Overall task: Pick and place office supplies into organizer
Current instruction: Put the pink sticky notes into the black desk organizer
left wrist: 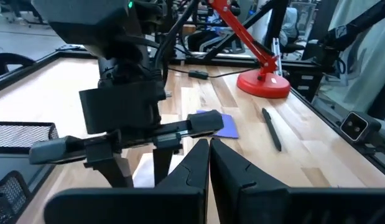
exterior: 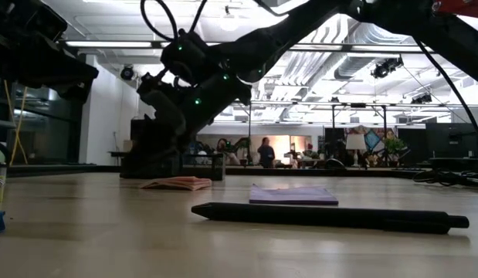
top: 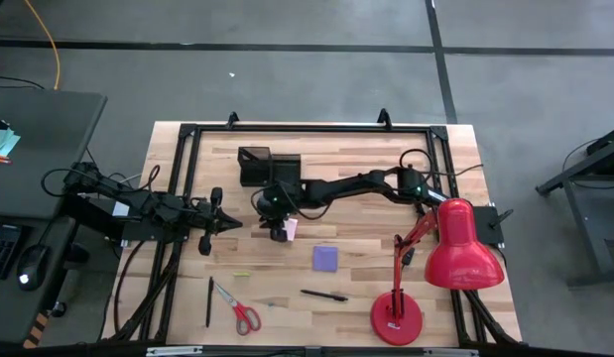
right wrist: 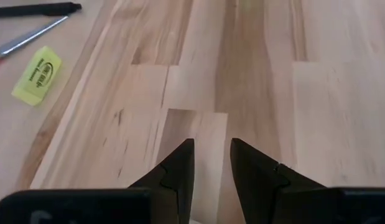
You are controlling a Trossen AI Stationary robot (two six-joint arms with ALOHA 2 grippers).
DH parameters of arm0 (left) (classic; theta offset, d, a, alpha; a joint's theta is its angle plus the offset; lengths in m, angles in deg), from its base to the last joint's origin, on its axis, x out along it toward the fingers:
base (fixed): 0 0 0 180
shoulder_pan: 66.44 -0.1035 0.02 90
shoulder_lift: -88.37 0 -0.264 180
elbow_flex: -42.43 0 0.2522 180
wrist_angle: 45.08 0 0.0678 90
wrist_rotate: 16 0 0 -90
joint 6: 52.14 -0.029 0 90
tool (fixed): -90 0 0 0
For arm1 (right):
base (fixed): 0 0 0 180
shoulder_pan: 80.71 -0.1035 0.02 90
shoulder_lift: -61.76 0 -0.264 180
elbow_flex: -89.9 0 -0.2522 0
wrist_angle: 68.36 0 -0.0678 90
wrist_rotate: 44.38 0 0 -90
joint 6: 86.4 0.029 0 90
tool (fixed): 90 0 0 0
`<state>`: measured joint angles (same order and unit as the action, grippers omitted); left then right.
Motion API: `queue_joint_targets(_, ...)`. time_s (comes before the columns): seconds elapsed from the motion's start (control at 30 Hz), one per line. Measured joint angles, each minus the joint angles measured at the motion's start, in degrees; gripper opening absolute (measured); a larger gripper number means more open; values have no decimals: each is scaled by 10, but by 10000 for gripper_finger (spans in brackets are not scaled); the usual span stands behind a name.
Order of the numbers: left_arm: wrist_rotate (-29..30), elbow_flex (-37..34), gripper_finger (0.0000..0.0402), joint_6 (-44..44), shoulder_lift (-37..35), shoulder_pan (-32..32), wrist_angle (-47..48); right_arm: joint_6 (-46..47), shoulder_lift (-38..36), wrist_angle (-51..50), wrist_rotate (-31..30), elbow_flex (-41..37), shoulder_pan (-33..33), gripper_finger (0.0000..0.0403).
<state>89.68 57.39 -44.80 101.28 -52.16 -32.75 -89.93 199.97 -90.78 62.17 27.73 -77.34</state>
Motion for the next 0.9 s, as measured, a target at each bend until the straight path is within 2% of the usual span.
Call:
queue_joint_targets(0.13, 0, 0, 1, 0, 0, 0, 0, 3, -18, 2, 7, 0, 3, 106)
queue_joint_targets(0.2, 0, 0, 1, 0, 0, 0, 0, 4, -37, -31, 0, 1, 6, 113)
queue_joint_targets(0.37, 1, 0, 1, -5, 0, 0, 0, -5, -70, -163, -100, 0, 10, 123)
queue_joint_targets(0.43, 1, 0, 1, -5, 0, 0, 0, 6, -82, -192, -115, 1, 12, 124)
queue_joint_targets(0.63, 1, 0, 1, -5, 0, 0, 1, 33, -88, -273, -92, 0, 13, 124)
queue_joint_targets(0.9, 1, 0, 1, -6, 0, 0, 1, 73, -89, -310, -94, 1, 10, 124)
